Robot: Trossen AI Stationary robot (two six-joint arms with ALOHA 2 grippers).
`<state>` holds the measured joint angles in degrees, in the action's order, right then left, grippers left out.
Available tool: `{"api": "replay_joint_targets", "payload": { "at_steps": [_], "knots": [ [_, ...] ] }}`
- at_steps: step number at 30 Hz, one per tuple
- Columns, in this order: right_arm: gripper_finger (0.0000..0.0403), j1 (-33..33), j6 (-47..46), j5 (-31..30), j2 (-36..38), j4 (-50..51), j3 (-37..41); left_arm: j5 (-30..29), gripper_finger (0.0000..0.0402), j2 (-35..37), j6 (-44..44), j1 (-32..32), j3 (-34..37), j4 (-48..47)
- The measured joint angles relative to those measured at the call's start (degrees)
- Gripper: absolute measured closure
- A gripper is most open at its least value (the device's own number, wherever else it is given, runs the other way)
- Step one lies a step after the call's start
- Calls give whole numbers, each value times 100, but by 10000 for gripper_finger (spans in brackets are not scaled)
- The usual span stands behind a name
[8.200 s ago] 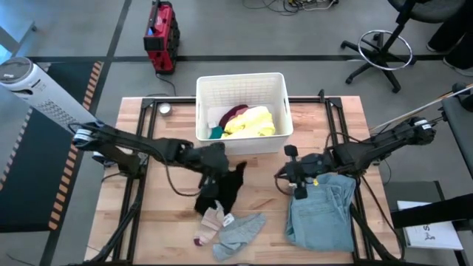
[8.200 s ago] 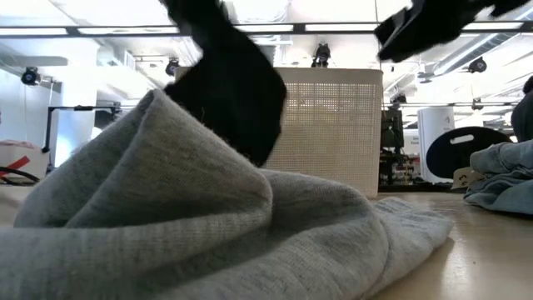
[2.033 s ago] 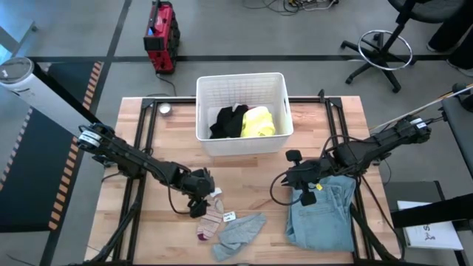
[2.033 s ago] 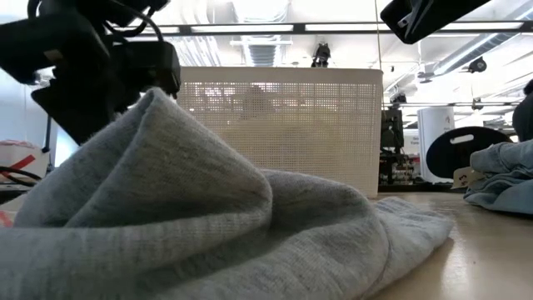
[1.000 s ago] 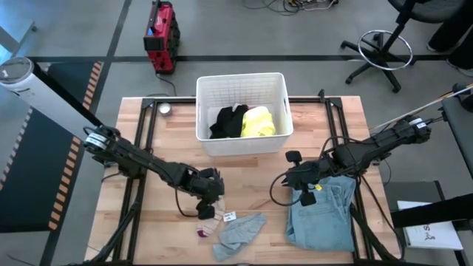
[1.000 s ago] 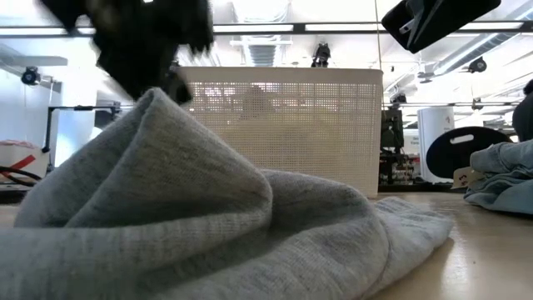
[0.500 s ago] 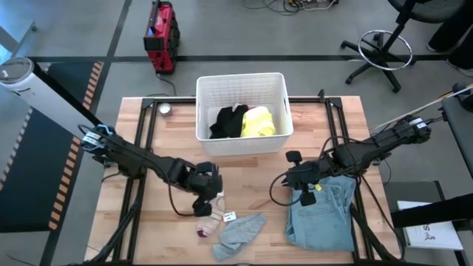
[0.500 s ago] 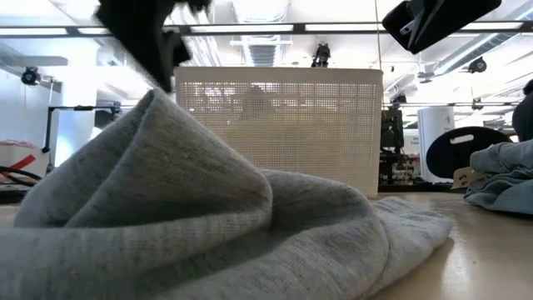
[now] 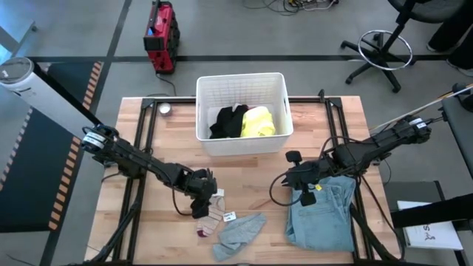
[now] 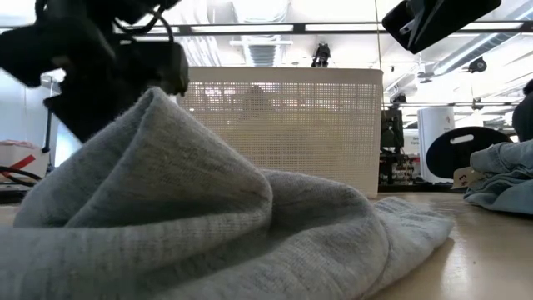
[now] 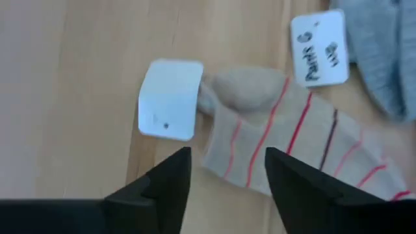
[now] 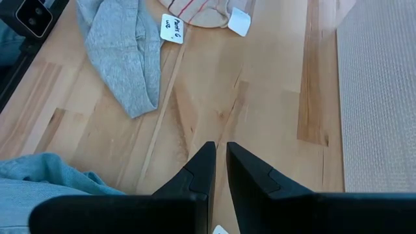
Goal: Sort clothes
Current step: Put the striped sock into the white laundry bin
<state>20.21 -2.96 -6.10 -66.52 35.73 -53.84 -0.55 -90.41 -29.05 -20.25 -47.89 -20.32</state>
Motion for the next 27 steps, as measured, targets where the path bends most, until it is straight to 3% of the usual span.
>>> {"api": "replay_joint_targets", "payload": {
  "at_steps": [7, 11, 17, 22, 27],
  "knots": [
    [380, 2, 0, -1, 0, -46, 0, 2, 204, -194, -105, 0, 268, 533],
    [378, 0, 2, -1, 0, -46, -1, -405, 251, -236, -49, -2, 268, 538],
    [379, 1, 1, -1, 0, -48, -1, -679, 388, -239, -39, 0, 320, 491],
    [379, 0, 2, -3, 0, -46, -2, -679, 399, -160, -60, 0, 264, 200],
    [378, 1, 2, -3, 0, -47, -2, -790, 401, 132, 156, 0, -348, -105]
  ]
}}
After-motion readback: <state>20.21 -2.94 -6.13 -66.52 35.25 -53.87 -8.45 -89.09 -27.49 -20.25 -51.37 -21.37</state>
